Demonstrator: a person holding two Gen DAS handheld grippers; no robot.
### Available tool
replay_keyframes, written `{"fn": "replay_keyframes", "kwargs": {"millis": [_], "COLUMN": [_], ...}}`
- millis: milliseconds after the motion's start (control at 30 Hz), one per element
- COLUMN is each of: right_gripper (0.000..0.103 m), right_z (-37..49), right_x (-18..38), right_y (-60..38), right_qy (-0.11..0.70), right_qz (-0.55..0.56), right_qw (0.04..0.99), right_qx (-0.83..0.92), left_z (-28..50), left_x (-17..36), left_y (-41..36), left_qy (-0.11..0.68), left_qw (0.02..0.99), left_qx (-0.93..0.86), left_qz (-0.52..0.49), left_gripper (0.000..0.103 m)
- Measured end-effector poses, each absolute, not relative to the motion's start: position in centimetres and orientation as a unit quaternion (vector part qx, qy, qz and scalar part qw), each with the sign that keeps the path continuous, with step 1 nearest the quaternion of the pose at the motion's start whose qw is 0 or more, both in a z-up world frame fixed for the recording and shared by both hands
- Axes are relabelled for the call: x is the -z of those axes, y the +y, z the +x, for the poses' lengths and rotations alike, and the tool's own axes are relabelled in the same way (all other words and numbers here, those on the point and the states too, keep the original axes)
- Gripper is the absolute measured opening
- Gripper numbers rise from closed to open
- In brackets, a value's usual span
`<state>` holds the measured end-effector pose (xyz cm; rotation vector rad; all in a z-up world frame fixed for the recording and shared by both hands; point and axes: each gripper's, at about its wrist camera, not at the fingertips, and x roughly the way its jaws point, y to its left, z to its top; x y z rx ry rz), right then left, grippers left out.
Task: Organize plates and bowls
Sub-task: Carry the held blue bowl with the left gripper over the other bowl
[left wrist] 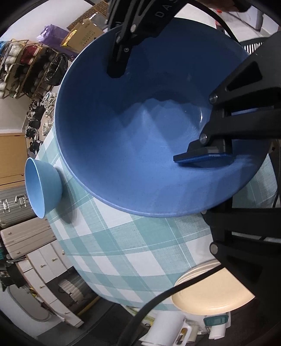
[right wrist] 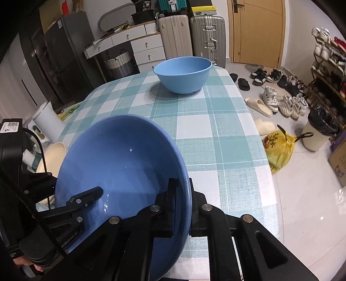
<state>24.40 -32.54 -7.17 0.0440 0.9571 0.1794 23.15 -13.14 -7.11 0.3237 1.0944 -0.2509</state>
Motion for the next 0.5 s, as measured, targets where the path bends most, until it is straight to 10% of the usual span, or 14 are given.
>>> {"fn": "replay_keyframes", "kwargs": {"millis": [500], "right_gripper": [0.011], "right_z": [23.5], "right_x": [7.1], "right_y": [-31.0], "right_qy": [0.442], "right_qz": [-0.059], "right_qw": [0.893], "right_qx": [-0.069], "left_z": [22.3], "left_x": [7.4], "left_y": [-13.8], "left_qy": [0.495], "left_qw": [0.843], "left_qx": [0.113], "left_qz": [0.176], "left_gripper": [0.025]}}
